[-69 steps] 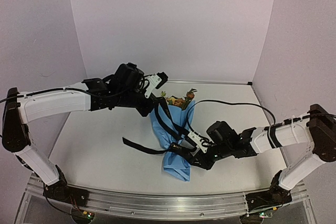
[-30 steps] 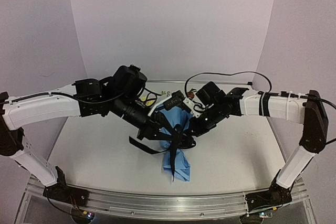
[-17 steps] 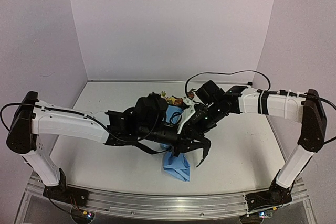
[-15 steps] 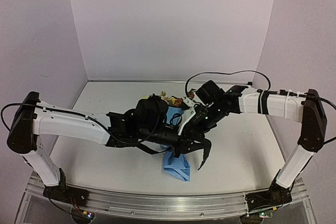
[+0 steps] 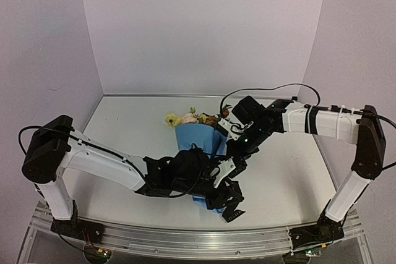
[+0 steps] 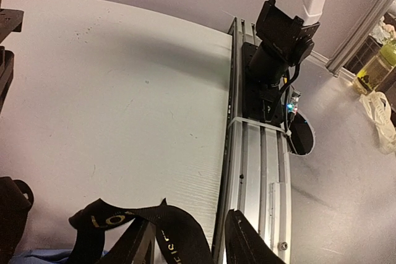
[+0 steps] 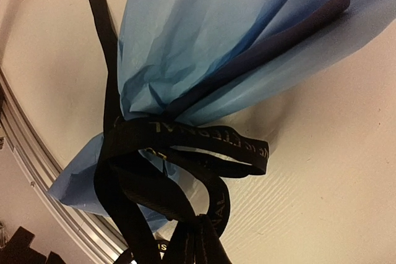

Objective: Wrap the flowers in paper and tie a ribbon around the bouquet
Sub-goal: Cross the half-tied ribbon over the folded bouquet.

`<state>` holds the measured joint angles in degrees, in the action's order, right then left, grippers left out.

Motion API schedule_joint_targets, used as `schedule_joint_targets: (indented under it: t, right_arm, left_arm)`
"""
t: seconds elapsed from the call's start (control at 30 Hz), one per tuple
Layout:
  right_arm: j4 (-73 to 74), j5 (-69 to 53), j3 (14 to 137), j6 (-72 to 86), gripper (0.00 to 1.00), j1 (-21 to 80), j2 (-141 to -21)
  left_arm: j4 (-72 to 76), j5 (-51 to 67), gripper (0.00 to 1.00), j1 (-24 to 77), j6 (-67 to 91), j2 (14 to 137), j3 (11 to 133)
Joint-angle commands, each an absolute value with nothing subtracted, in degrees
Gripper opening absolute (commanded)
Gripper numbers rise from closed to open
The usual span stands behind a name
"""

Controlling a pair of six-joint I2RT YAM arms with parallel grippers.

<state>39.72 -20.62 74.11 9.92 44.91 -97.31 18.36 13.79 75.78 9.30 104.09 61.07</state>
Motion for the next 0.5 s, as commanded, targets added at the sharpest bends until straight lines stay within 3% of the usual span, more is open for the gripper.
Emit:
schedule_joint_targets:
  t: [0.0, 0.27, 0.47]
  right_arm:
    - [42.8, -21.8, 76.9, 10.2, 0.0, 44.6, -94.5]
    - [45.6, -24.6, 78.5, 13.9, 0.0, 44.6, -94.4]
    - [46.5, -27.2, 80.1, 19.8, 0.0, 44.7, -94.5]
  left_arm:
    - [17.9, 9.0, 0.46, 75.4, 9.2, 101.4, 63.2]
    - [19.4, 10.1, 0.6, 75.3, 9.7, 93.3, 56.5]
    - [17.1, 2.3, 0.55, 73.6, 6.7, 87.8, 53.2]
